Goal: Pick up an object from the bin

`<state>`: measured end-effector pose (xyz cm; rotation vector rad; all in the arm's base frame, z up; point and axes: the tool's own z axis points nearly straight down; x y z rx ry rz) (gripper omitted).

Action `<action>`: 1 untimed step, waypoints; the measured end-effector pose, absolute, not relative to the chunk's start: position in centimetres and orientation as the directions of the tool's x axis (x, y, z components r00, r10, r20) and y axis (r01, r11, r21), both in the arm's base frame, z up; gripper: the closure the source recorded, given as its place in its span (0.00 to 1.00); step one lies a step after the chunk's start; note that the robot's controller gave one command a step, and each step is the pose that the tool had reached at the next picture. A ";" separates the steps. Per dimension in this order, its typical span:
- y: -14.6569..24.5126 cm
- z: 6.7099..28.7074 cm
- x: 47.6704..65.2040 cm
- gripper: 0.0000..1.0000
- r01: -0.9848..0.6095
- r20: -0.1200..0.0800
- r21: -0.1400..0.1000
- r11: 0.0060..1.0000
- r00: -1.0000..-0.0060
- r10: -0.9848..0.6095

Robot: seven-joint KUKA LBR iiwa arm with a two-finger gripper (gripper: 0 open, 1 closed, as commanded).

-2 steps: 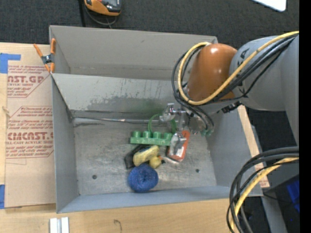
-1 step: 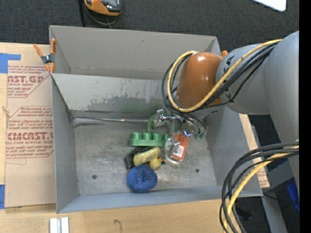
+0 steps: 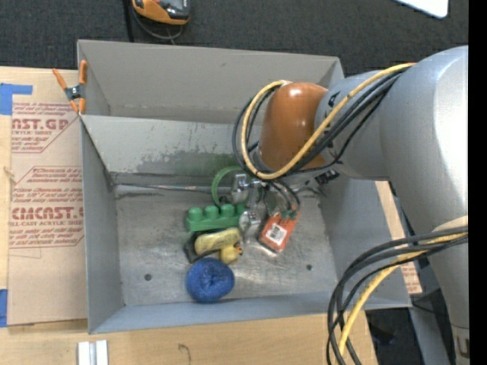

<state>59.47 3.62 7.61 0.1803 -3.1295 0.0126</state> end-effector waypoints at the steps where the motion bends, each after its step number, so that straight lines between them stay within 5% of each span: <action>1: 3.7 7.6 59.5 1.00 -0.115 0.007 -0.007 0.993 -0.993 -0.115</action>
Offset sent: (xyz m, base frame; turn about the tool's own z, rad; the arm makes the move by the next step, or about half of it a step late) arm -0.0002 -0.0001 0.0786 0.0000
